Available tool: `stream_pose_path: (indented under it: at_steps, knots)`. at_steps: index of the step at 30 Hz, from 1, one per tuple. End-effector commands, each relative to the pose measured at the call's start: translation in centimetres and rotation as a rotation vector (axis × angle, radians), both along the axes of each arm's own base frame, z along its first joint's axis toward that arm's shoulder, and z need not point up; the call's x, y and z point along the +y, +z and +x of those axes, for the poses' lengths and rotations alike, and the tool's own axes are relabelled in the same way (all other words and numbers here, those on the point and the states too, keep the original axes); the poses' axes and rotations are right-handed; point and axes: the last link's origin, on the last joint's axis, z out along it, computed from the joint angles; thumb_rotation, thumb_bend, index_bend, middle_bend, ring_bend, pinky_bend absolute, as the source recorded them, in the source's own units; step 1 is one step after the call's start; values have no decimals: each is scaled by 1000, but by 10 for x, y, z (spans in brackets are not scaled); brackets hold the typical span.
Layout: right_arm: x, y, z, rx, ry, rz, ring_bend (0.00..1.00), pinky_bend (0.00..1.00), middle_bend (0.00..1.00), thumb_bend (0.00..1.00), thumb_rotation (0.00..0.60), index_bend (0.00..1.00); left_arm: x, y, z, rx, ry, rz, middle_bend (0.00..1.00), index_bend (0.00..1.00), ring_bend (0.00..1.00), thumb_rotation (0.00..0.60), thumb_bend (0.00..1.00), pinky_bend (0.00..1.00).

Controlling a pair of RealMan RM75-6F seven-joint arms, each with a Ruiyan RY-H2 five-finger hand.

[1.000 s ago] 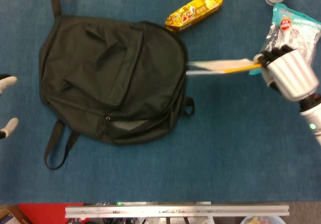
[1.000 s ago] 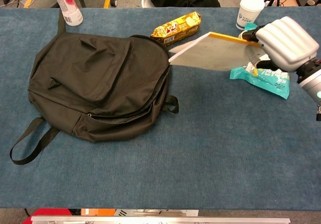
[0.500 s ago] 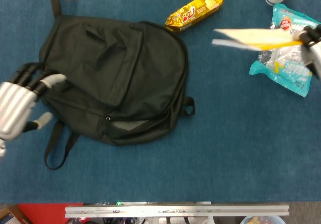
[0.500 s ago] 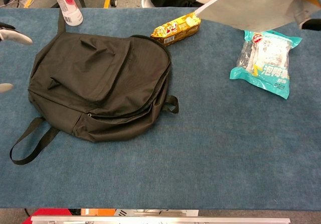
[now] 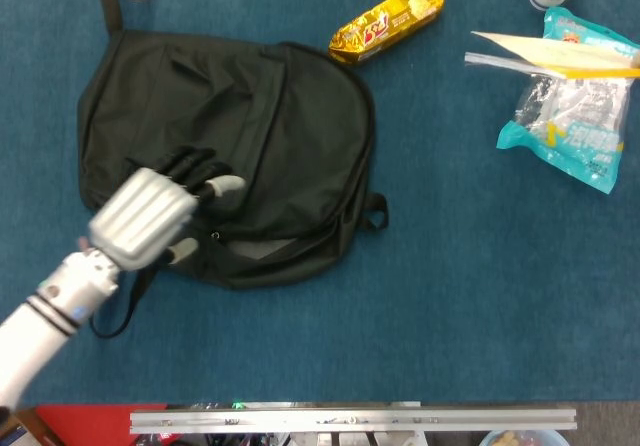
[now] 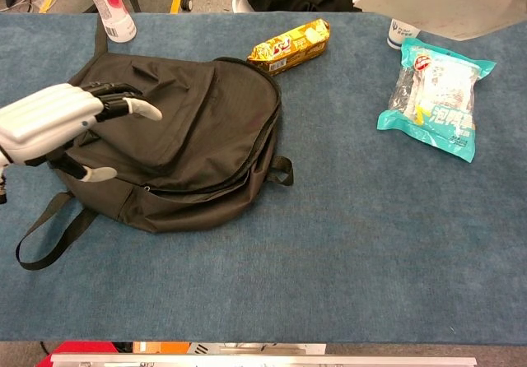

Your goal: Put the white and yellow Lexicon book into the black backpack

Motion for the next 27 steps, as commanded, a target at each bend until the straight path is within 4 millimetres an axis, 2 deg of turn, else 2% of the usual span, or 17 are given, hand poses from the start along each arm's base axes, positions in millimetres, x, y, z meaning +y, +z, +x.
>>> stream_pose_path:
  at_steps: [1, 9, 18, 27]
  knots:
    - [0, 0, -1, 0, -5, 1, 584, 700, 707, 462, 600, 855, 9, -23, 13, 26, -10, -22, 176, 184, 105, 600, 171, 145]
    - [1, -1, -6, -2, -24, 8, 585, 701, 709, 460, 600, 858, 18, -59, 29, 61, 7, -55, 146, 160, 88, 600, 170, 146]
    - [2, 0, -10, -8, -32, 7, 586, 702, 709, 459, 600, 859, 21, -87, 58, 52, 9, -84, 93, 68, 67, 600, 171, 146]
    - [5, 3, -13, -14, -37, 7, 586, 702, 709, 458, 600, 866, 28, -117, 75, 86, 22, -67, 62, 20, 59, 600, 171, 146]
